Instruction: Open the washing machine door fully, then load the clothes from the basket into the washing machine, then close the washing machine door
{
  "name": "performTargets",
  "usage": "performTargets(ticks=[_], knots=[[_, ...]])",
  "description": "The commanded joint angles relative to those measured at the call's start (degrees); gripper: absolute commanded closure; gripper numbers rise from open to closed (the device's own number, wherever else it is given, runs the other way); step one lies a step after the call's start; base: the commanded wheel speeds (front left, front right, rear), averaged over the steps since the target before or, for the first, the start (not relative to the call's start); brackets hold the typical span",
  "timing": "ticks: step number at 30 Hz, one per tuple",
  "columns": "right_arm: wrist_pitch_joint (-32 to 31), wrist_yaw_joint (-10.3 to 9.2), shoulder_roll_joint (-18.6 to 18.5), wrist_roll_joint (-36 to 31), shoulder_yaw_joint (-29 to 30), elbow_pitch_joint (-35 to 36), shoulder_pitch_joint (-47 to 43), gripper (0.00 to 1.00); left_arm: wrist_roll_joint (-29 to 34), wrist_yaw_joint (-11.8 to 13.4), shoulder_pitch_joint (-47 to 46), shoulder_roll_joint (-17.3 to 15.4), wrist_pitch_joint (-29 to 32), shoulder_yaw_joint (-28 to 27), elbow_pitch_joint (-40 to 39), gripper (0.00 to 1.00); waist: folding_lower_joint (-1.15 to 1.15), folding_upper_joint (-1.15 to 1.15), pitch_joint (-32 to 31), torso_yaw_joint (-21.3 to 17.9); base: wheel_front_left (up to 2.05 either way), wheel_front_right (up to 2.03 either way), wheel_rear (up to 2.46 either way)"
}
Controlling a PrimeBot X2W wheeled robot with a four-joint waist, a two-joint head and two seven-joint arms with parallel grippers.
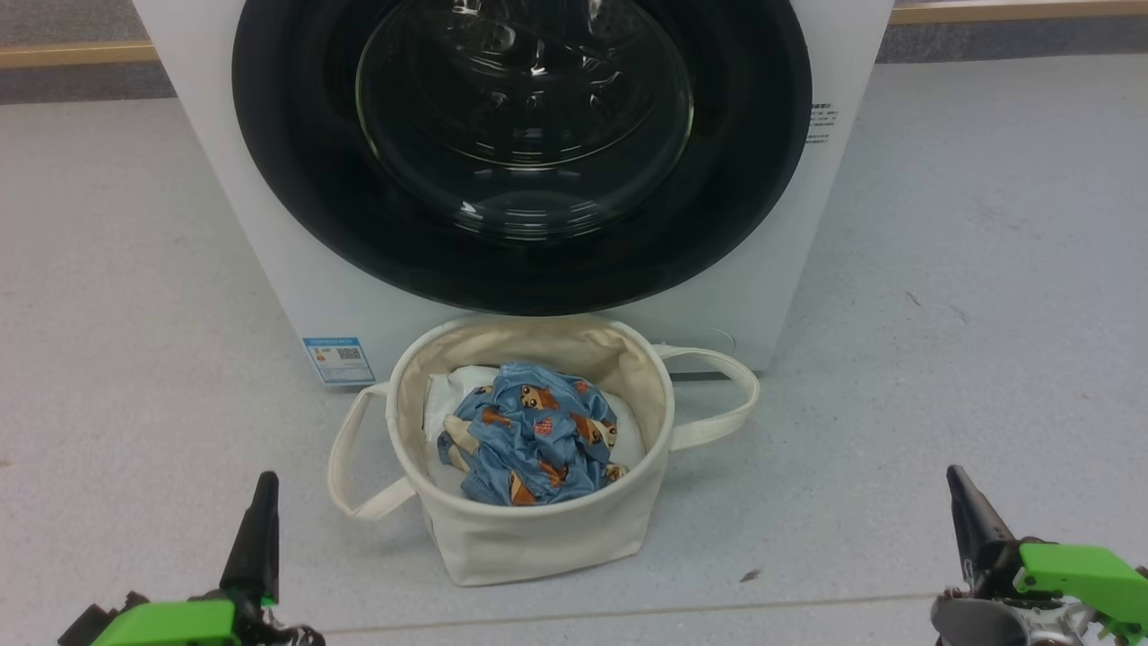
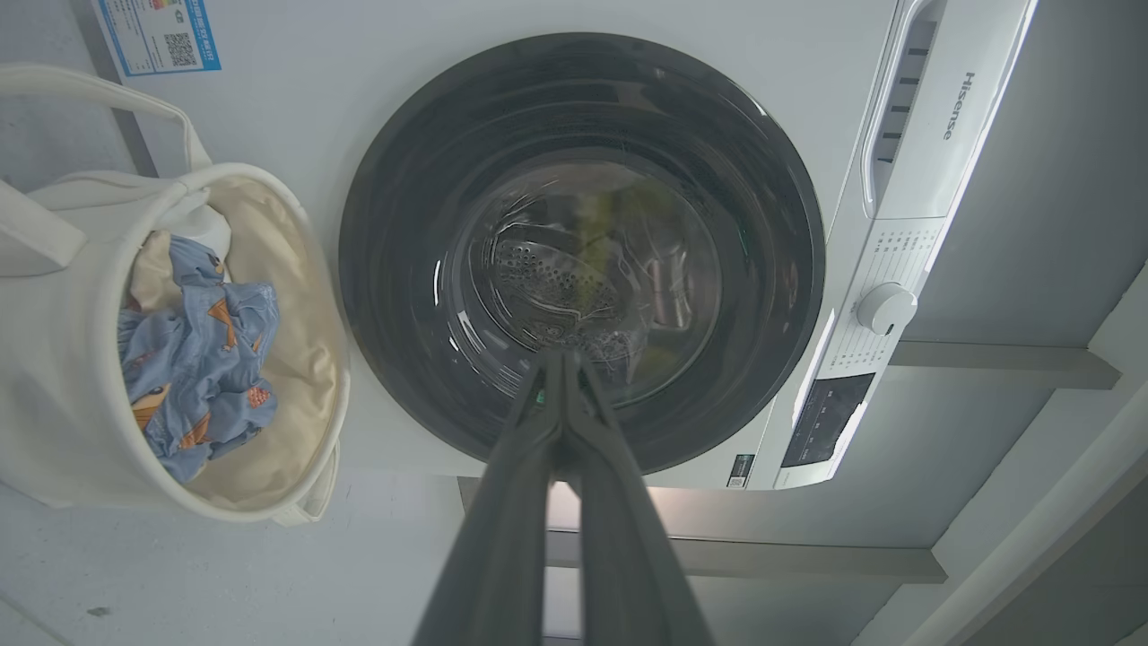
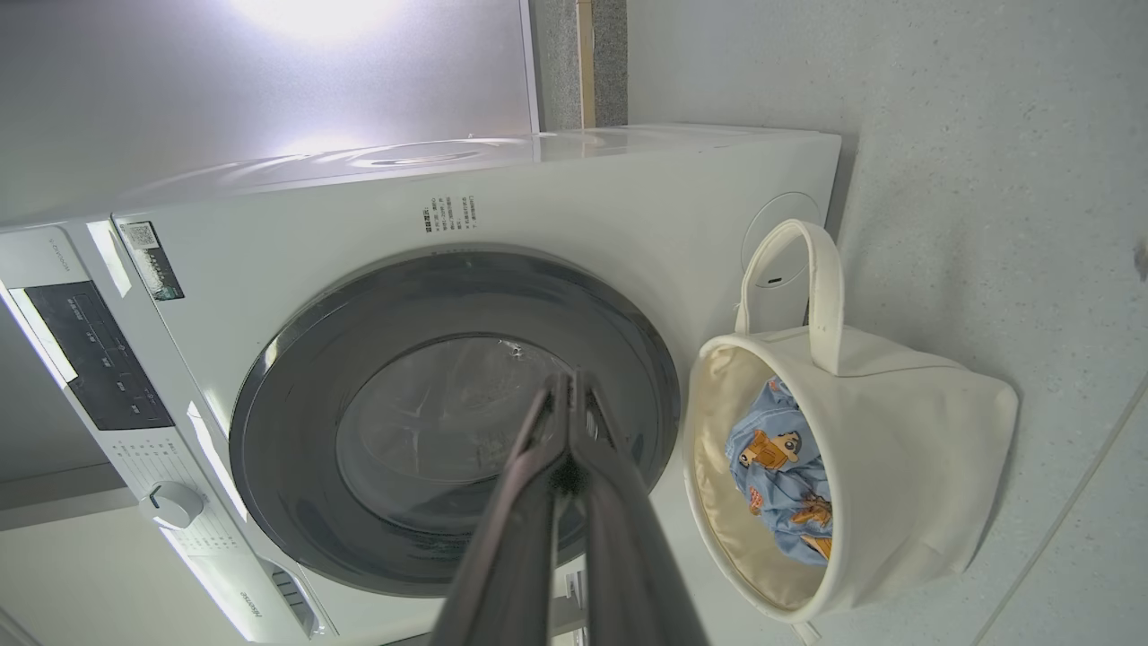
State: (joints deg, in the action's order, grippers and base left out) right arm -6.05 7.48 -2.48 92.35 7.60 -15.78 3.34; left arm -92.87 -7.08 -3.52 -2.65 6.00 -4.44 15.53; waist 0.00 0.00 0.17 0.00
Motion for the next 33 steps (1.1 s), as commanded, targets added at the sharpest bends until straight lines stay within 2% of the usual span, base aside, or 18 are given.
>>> performTargets(ticks=[1, 33], knots=[[-0.4, 0.01, -0.4, -0.2, -1.1, 1.8, 2.9, 1.00, 0.6, -0.4, -2.7, -0.4, 0.4, -1.9, -1.5, 1.00, 0.00, 0.00, 0.0, 0.0, 0.00, 0.00, 0.00], [-0.5, 0.01, -0.4, -0.2, -1.0, 1.8, 2.9, 1.00, 0.7, -0.4, -2.7, -0.3, 0.4, -2.0, -1.5, 1.00, 0.00, 0.00, 0.0, 0.0, 0.00, 0.00, 0.00]])
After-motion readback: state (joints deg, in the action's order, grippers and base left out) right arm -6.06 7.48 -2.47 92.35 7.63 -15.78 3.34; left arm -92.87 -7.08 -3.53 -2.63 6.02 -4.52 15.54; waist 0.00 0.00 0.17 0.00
